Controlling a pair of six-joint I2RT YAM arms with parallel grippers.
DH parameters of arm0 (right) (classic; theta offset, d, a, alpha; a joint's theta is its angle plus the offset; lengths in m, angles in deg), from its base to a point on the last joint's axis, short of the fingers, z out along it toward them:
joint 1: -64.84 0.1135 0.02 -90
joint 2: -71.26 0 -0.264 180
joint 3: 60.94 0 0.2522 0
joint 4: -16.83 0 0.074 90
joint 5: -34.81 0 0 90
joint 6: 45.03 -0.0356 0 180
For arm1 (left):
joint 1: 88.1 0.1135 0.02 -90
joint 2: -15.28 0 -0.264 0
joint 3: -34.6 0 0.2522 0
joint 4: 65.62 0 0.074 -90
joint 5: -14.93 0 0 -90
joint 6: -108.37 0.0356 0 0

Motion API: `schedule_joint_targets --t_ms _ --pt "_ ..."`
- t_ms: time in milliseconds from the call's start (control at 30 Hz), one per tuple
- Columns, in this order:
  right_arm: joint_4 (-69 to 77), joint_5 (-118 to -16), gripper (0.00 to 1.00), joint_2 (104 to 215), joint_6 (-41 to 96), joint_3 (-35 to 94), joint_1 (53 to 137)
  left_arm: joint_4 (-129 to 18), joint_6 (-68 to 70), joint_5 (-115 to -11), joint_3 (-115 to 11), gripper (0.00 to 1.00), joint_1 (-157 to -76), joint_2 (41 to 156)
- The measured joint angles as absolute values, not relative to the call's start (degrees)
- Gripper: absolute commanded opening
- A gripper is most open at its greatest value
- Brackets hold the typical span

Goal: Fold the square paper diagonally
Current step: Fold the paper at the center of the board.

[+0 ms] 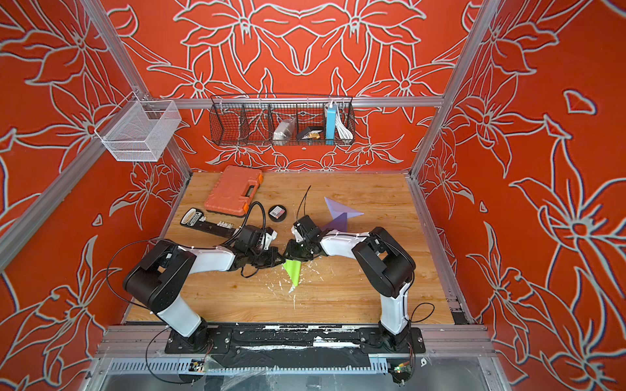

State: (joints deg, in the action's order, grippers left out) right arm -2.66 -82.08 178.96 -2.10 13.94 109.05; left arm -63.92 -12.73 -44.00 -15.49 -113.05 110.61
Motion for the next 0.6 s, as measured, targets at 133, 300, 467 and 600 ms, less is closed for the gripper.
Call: schedule_joint_targets --t_ms 133,300,467,600 --pt "-5.53 -81.73 0.38 178.31 -0.99 14.16 109.05 -63.90 -12.70 -44.07 -15.49 0.04 -113.05 110.61" --pt "-7.28 -81.71 0.38 177.87 -0.44 14.18 109.05 -63.52 -12.44 -44.66 -15.49 0.03 -113.07 110.35" --pt "-8.15 -81.73 0.32 177.78 0.41 14.18 109.05 -63.09 -12.33 -44.99 -15.69 0.03 -113.07 110.33" --pt "-10.77 -81.67 0.28 177.70 2.86 14.75 109.05 -62.65 -12.33 -45.18 -15.91 0.03 -113.07 110.33"
